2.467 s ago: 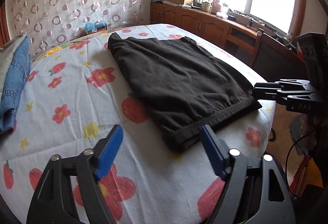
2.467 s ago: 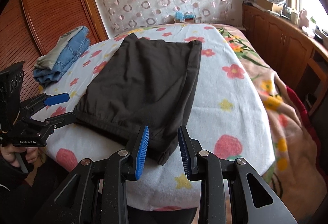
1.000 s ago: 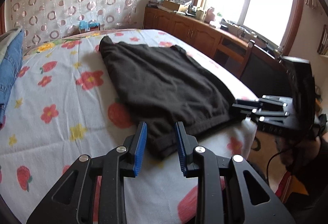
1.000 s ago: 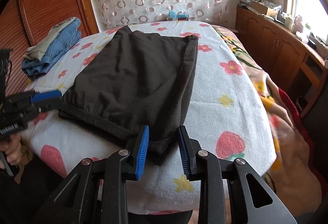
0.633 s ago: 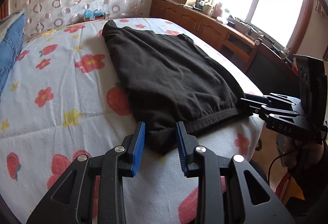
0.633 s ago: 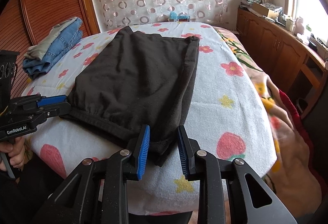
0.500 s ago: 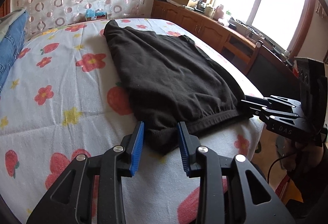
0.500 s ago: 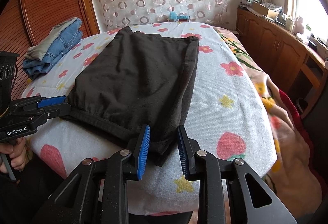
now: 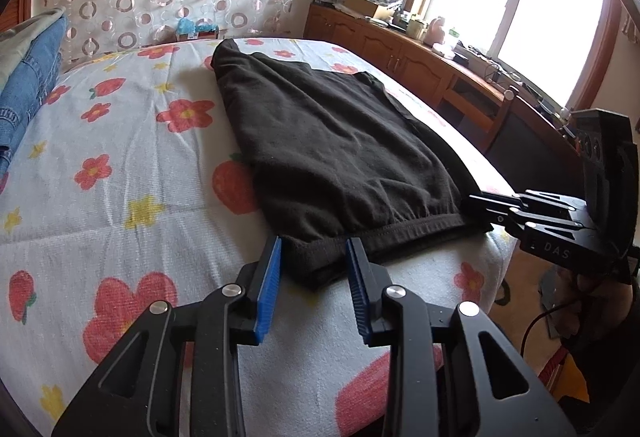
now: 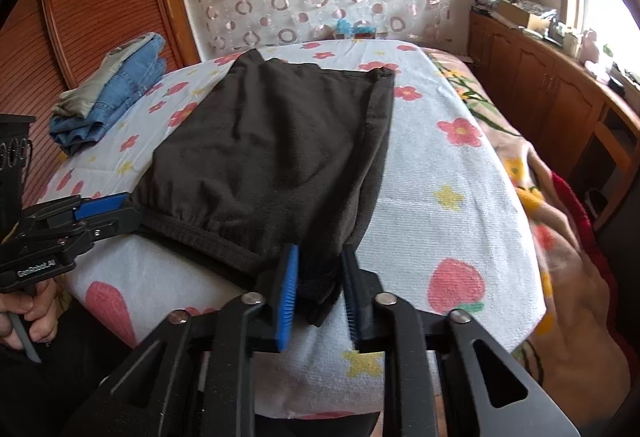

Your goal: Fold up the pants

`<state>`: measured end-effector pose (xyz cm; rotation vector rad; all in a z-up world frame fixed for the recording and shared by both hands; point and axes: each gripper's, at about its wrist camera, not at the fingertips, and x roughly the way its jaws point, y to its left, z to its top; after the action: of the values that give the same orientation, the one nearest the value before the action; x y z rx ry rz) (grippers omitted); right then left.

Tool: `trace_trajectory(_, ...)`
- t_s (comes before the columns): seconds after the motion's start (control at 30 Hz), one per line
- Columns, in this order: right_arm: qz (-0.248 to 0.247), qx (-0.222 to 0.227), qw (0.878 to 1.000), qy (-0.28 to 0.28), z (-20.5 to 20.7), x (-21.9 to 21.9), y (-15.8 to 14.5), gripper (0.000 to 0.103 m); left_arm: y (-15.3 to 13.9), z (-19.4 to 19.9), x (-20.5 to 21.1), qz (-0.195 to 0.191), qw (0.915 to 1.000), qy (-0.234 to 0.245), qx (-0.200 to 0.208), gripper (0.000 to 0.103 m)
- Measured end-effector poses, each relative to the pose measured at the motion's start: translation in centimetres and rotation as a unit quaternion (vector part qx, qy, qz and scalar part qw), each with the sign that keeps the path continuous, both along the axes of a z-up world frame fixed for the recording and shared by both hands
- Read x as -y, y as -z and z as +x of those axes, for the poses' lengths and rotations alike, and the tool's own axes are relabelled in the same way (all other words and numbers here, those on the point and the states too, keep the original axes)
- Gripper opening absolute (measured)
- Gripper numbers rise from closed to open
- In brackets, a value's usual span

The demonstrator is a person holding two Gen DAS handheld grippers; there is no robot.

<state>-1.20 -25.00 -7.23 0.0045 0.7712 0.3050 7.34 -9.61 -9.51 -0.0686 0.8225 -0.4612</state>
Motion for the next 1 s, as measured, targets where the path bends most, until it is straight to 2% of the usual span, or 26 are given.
trace_trajectory(0.13, 0.002, -0.001, 1.0, -0.002, 0.1, 0.0, 0.0, 0.01, 0.1, -0.1, -0.2, -0.008, 1.0, -0.001, -0.002, 0.025)
trace_trajectory(0.2, 0.011, -0.001, 1.0, -0.002, 0.1, 0.2, 0.0, 0.008, 0.0, -0.1, -0.3, -0.016, 0.9999, 0.0, -0.003, 0.014)
trace_trajectory(0.3, 0.027, 0.007, 1.0, -0.002, -0.1, 0.3, -0.3, 0.006, -0.5, -0.2, -0.5, -0.025, 0.9997, 0.004, 0.005, 0.011)
trace_trajectory(0.4, 0.032, 0.02, 0.999, -0.012, -0.4, 0.2, -1.1, 0.005, -1.9, -0.6, -0.5, -0.033, 0.9989, 0.011, 0.032, 0.009)
trace_trajectory(0.73, 0.042, 0.092, 0.994, -0.032, -1.6, 0.2, -6.6, 0.004, -8.2, 0.2, -1.6, -0.04, 0.9934, 0.023, 0.105, 0.009)
trace_trajectory(0.93, 0.05, 0.147, 0.987, -0.046, -2.5, 0.0, -11.4, 0.004, -13.7, 0.7, -3.0, -0.051, 0.9868, 0.021, 0.152, 0.008)
trace_trajectory(1.0, 0.045, 0.165, 0.984, -0.054, -3.0, -0.2, -12.9, 0.004, -15.7, 0.7, -3.3, -0.044, 0.9833, 0.018, 0.176, 0.008)
